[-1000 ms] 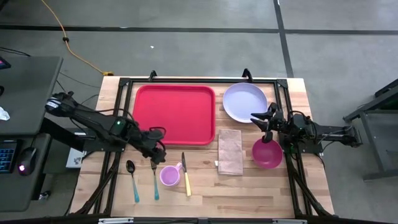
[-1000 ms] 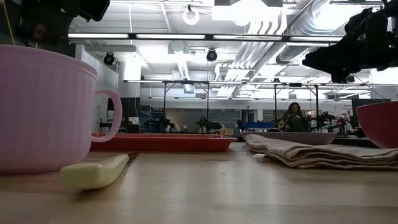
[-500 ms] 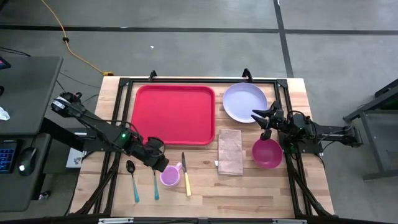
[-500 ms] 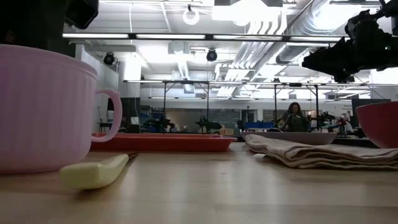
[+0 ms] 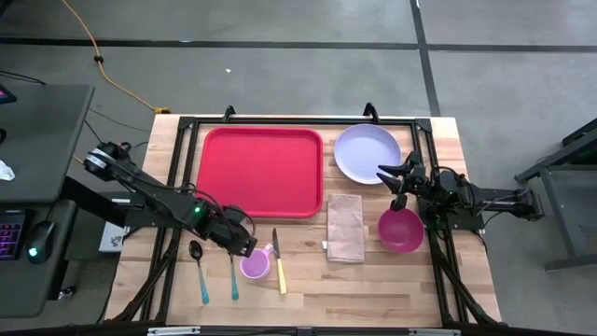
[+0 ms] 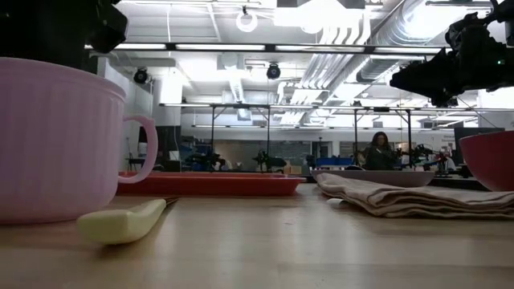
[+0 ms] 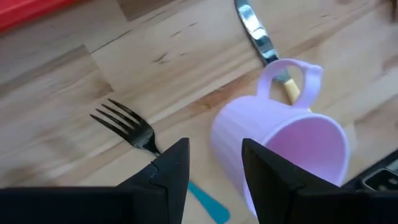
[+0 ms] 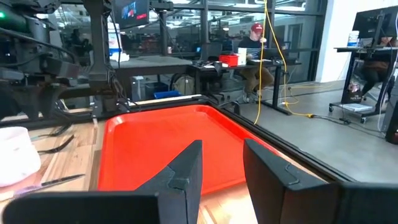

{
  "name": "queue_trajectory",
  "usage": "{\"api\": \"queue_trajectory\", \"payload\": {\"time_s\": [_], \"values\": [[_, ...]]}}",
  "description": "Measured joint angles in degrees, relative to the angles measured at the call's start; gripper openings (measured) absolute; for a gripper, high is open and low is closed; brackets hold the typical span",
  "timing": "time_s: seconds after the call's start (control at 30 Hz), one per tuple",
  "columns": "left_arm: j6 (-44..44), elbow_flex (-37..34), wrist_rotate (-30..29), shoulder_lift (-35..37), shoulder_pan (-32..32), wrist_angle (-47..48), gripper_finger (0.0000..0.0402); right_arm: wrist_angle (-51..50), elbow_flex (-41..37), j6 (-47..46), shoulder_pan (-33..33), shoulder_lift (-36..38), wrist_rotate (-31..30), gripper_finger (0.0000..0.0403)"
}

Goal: Set up tray
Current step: Put the pink mug at the top left of the red tray

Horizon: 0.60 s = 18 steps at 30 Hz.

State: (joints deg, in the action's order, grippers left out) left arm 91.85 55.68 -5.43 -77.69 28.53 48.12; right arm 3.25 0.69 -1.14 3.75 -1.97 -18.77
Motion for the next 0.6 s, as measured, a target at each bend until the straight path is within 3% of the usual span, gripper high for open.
{"api": "queue_trajectory", "payload": {"time_s": [0.3,0.6], "values": [[-2.9,0.0,0.0,-1.1,0.0,-8.6,0.0179,0.0,0.0,0.1,0.0,-0.4,-0.2,0.0094],[-3.0,0.0,-0.1,-1.5,0.0,-6.7,0.0179,0.0,0.0,0.1,0.0,-0.4,-0.2,0.0094]]}}
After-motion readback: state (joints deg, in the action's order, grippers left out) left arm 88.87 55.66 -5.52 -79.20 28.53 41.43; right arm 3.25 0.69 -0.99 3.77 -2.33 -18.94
